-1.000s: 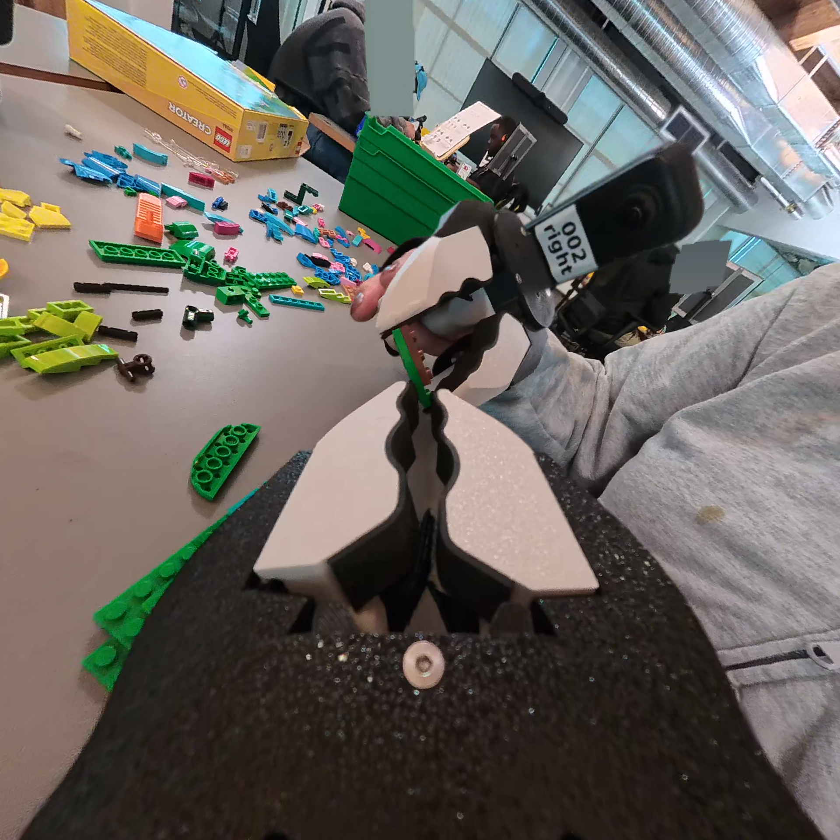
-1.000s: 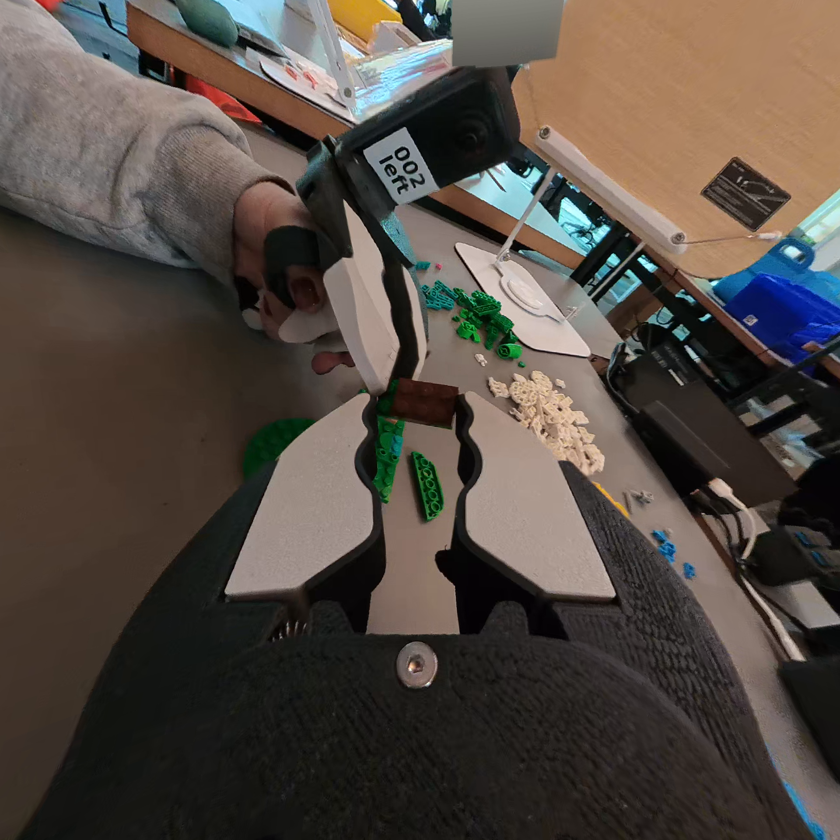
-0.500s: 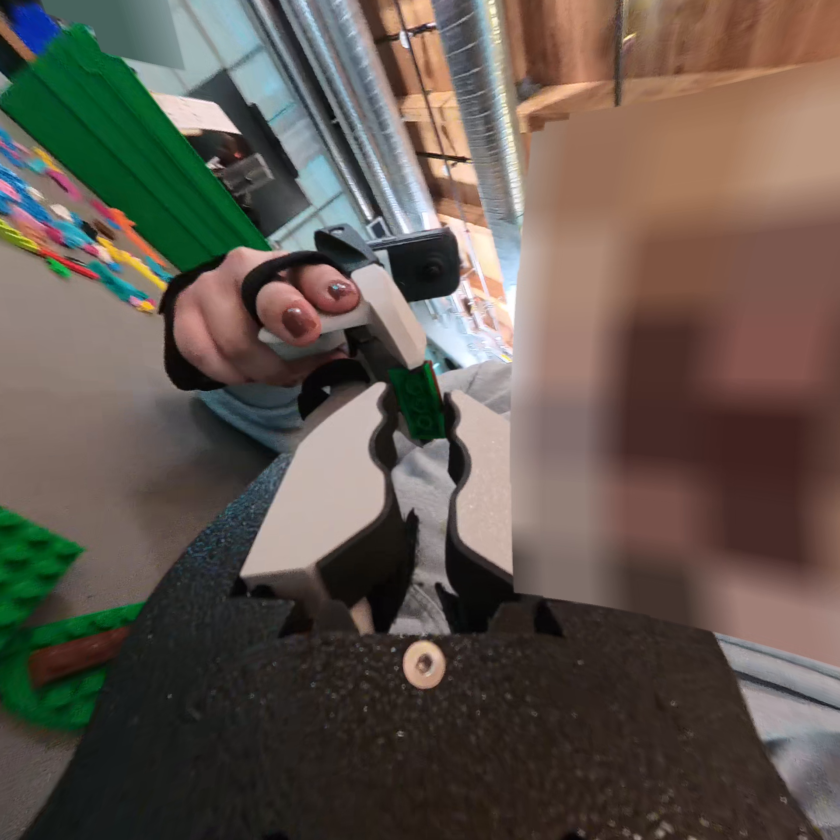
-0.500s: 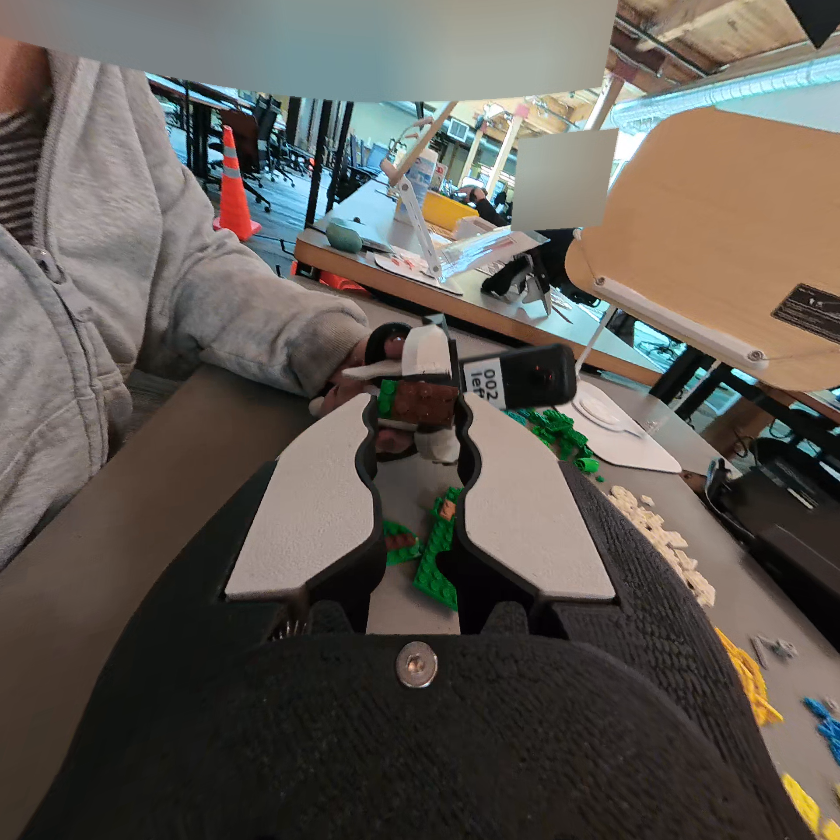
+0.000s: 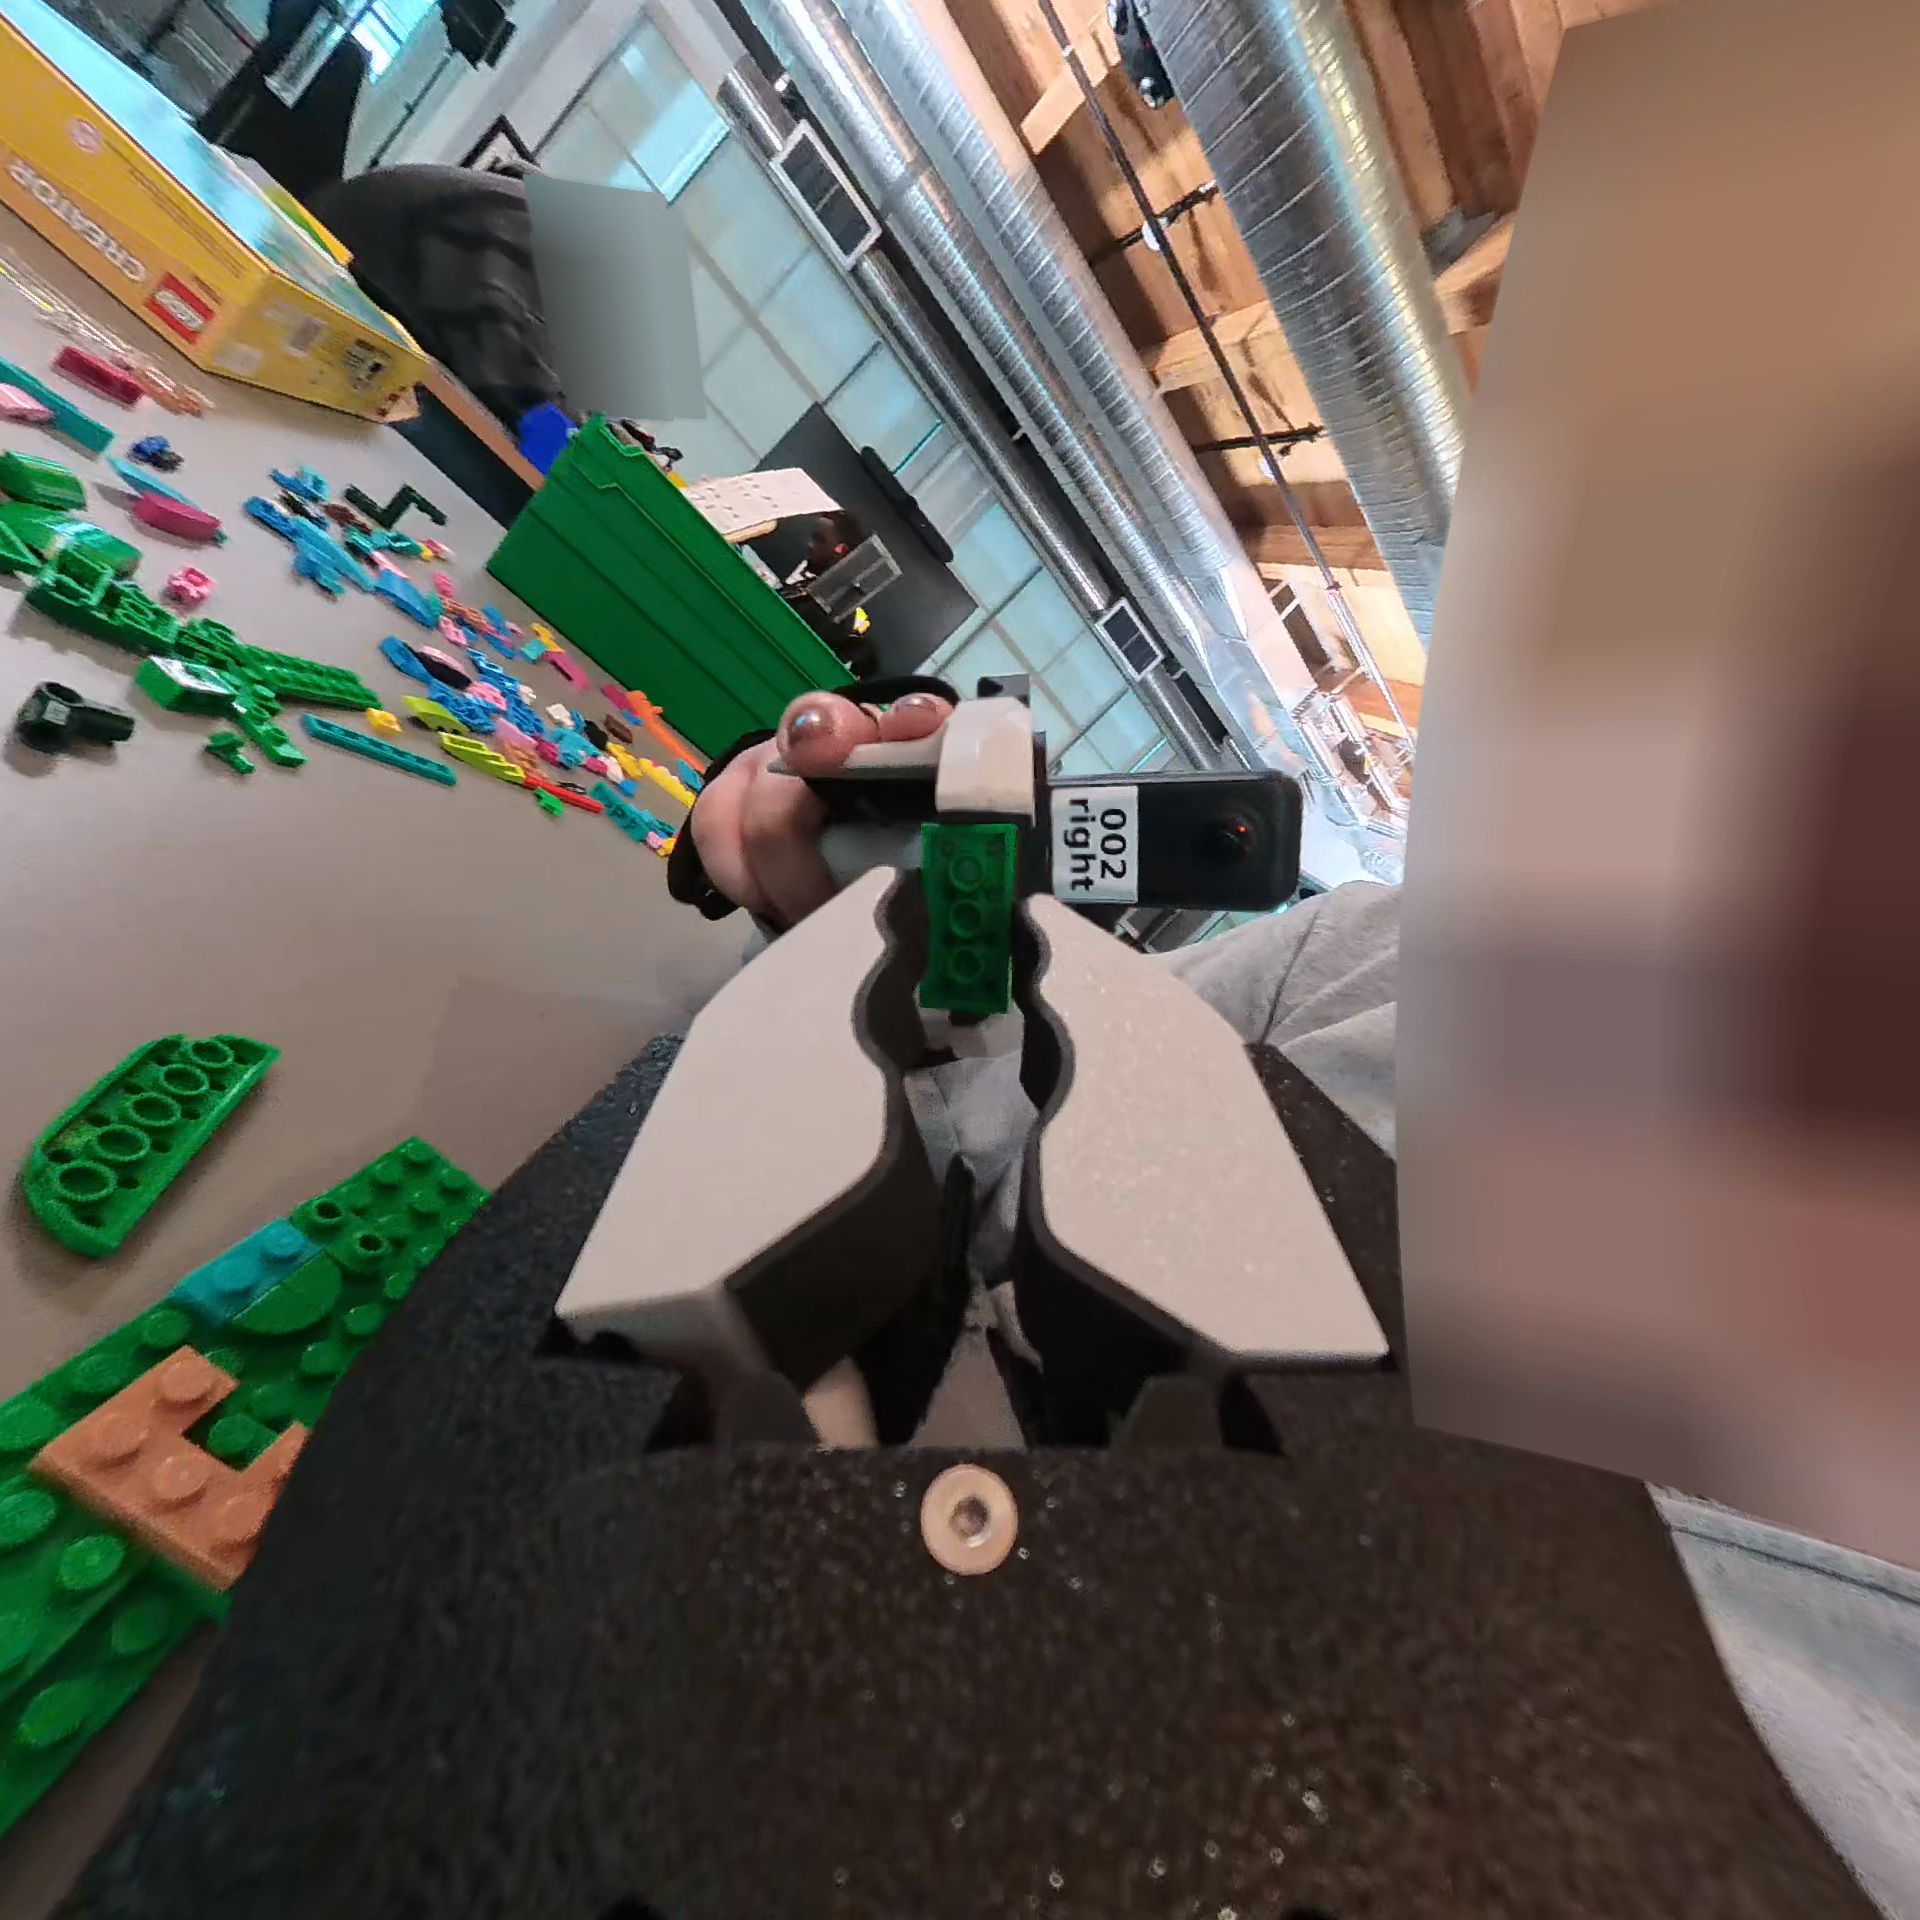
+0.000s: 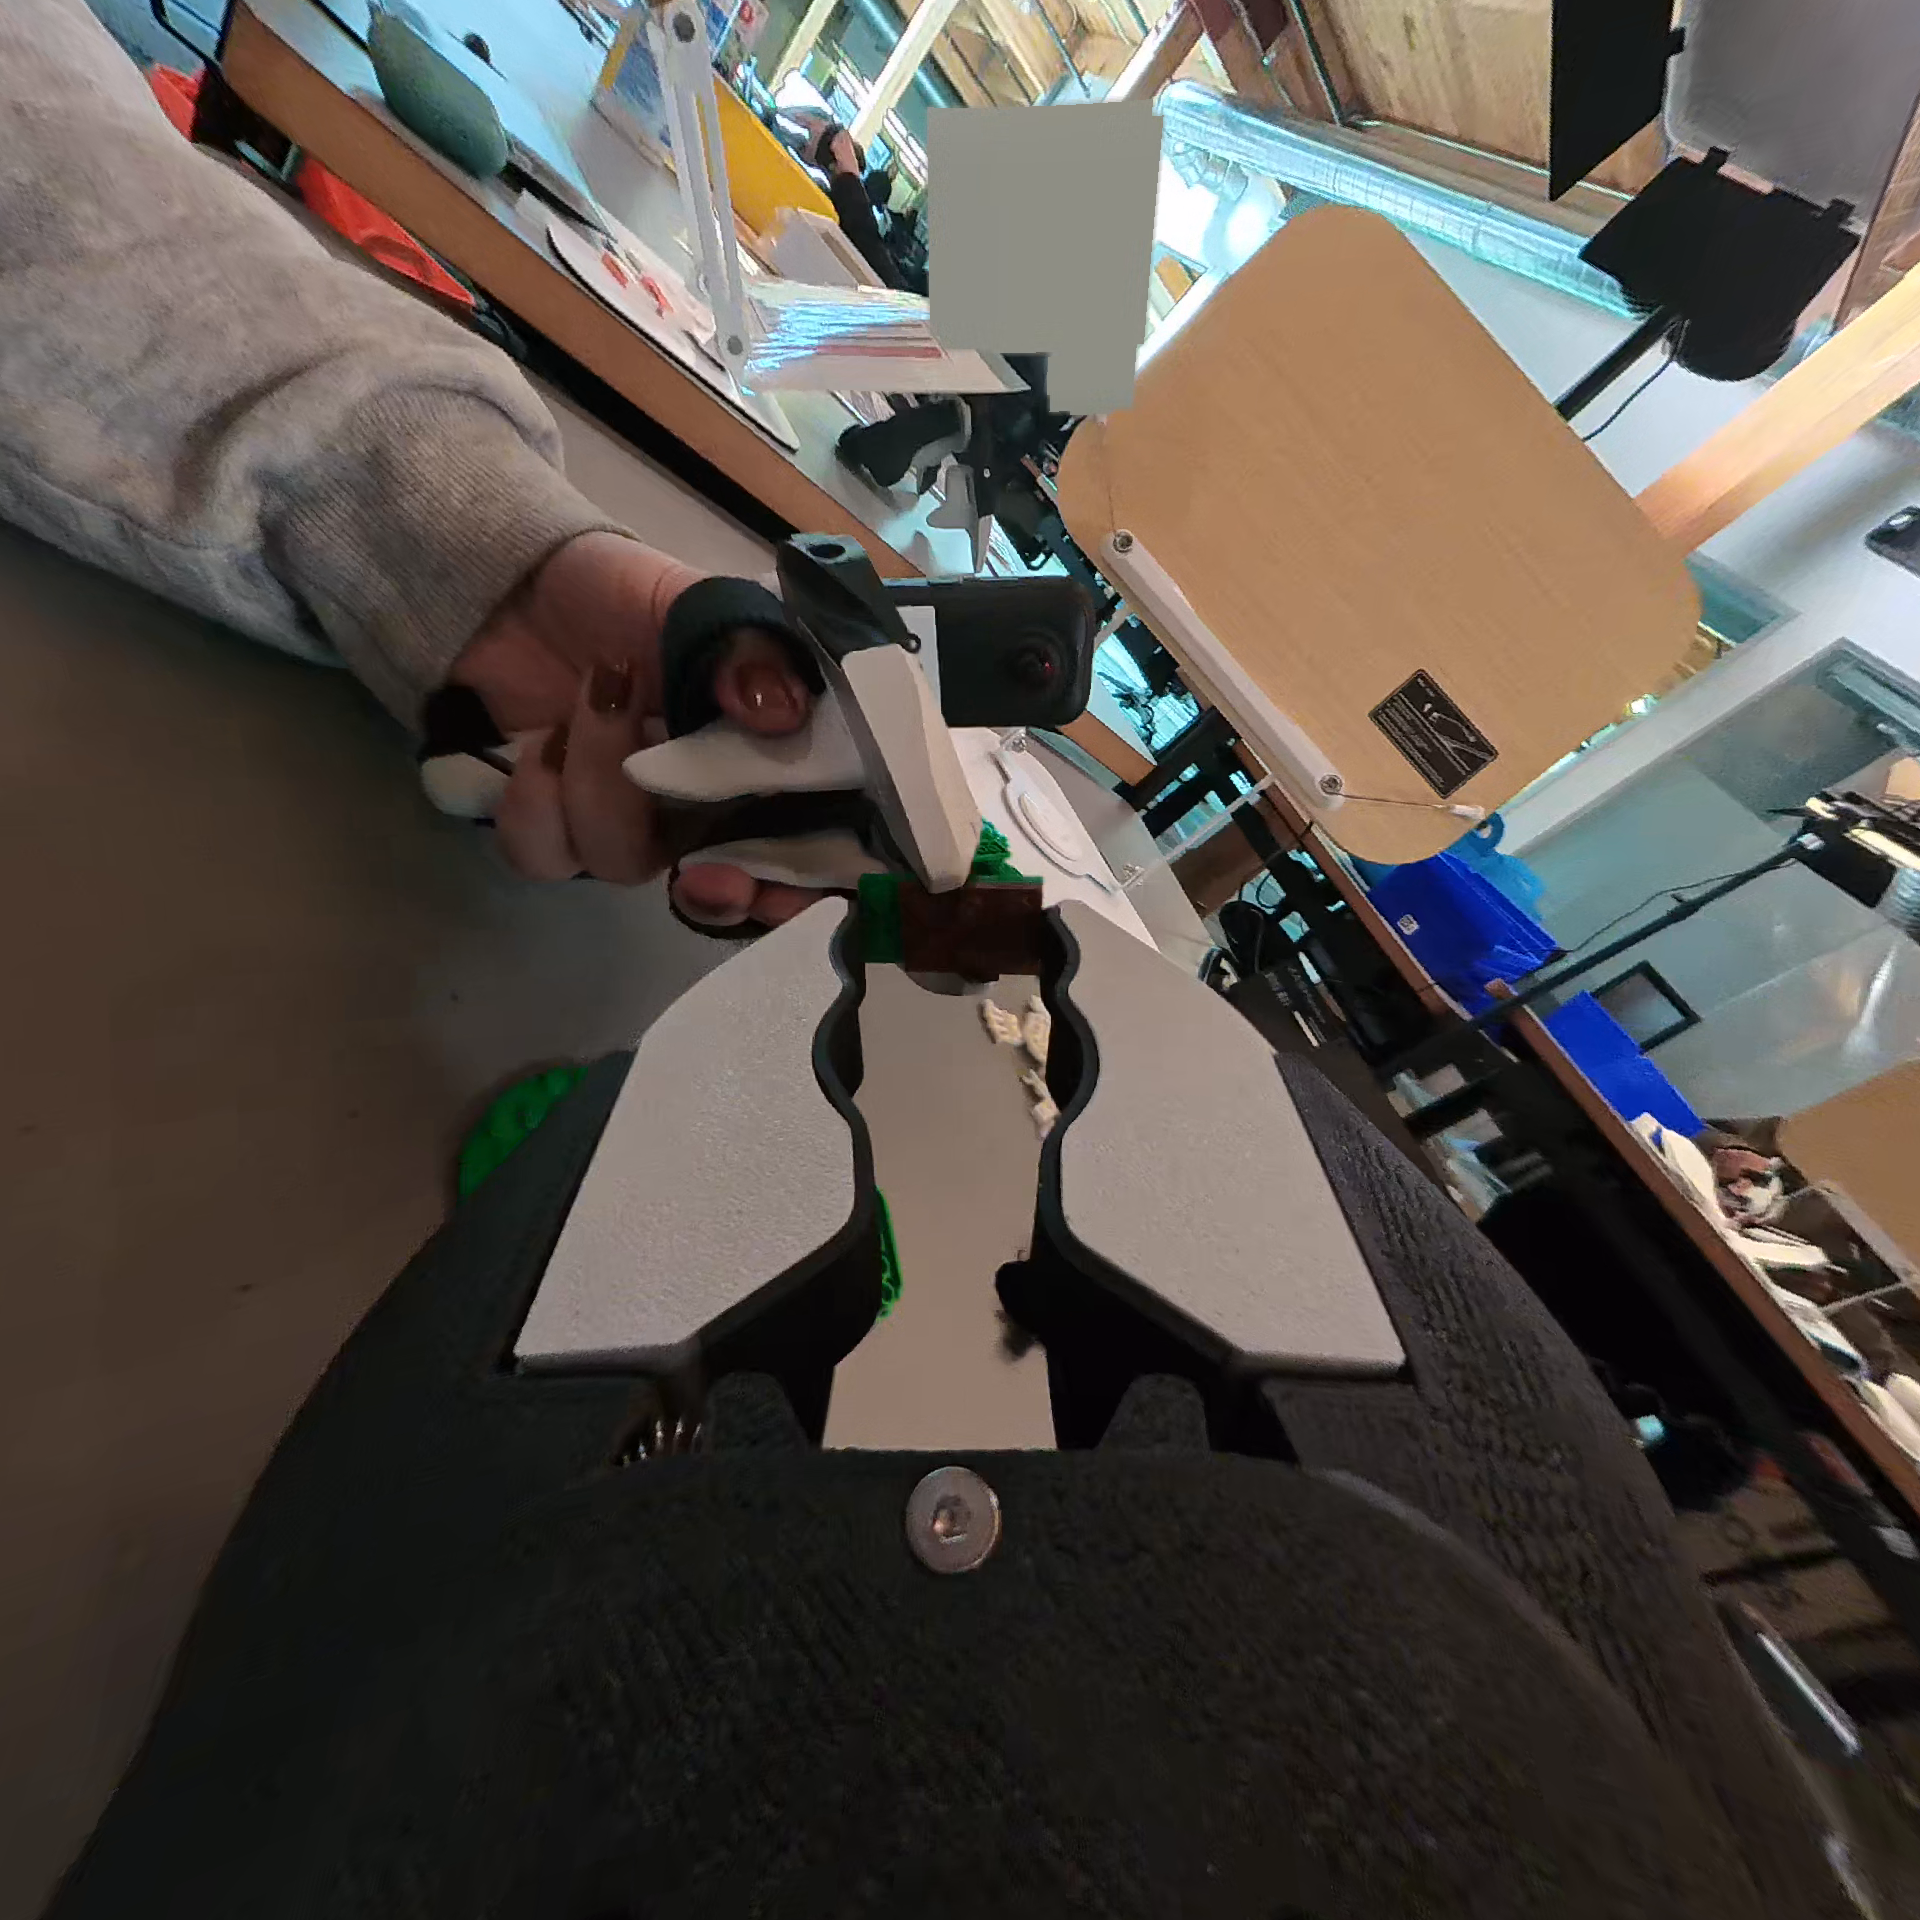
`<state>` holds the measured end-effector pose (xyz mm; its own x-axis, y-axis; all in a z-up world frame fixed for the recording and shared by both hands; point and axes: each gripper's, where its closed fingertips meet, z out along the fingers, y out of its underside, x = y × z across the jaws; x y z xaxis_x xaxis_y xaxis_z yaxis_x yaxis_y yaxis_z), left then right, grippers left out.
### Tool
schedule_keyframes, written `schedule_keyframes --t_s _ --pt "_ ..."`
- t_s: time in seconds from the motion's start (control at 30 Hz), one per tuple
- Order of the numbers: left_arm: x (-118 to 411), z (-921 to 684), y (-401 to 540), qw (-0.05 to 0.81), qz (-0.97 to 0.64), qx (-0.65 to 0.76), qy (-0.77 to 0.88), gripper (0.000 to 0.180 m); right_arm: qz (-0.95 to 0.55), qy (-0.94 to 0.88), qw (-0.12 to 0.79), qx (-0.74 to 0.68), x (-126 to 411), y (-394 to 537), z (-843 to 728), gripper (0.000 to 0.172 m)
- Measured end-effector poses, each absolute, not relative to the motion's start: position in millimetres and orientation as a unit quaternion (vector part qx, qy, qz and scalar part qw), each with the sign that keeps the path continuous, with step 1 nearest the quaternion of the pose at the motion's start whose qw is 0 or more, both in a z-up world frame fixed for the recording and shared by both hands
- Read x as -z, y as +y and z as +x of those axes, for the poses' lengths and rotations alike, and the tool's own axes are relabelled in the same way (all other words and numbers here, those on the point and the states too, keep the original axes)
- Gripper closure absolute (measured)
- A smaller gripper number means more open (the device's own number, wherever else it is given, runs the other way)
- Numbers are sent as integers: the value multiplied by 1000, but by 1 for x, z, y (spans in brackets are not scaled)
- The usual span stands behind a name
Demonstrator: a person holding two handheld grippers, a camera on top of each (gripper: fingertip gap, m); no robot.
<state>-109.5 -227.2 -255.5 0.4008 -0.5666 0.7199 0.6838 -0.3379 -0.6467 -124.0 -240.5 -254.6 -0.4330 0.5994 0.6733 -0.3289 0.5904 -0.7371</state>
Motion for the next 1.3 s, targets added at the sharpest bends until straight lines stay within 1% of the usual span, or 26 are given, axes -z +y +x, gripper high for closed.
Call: schedule_keyframes --t_s 0.03,0.1,0.3,0.33,0.4,0.53,0.63,0.7,0.8,0.93,1.0,1.2,1.3 --pt "255 -111 -226 578 -609 542 -51 165 -93 -722 530 -434 255 -239 -125 140" --pt "254 -114 -226 590 -606 530 -55 165 -94 -720 549 -414 253 -238 -129 141" --pt "248 -129 -223 641 -600 474 -74 166 -102 -684 649 -318 246 -232 -142 141" --pt "246 -132 -224 650 -594 467 -79 171 -99 -675 673 -287 244 -228 -144 142" --pt "247 -135 -223 654 -598 455 -87 172 -76 -659 714 -225 244 -226 -147 141" --pt "246 -136 -223 657 -597 451 -89 172 -91 -657 708 -243 243 -226 -148 141" --pt "247 -138 -222 663 -600 438 -94 172 -66 -647 735 -194 243 -224 -149 141" --pt "249 -140 -222 672 -611 409 -90 174 -79 -654 723 -209 245 -222 -151 141" --pt "249 -140 -222 683 -635 355 -64 176 -130 -666 678 -285 247 -221 -151 141" --pt "262 -136 -220 666 -695 271 -9 167 -118 -685 655 -296 255 -227 -150 141" --pt "268 -135 -219 656 -712 251 7 168 -116 -698 639 -301 260 -229 -150 141" --pt "277 -130 -221 625 -733 268 28 167 -142 -721 567 -372 269 -230 -147 141" --pt "279 -130 -220 620 -734 274 28 161 -140 -725 550 -390 270 -230 -144 141"
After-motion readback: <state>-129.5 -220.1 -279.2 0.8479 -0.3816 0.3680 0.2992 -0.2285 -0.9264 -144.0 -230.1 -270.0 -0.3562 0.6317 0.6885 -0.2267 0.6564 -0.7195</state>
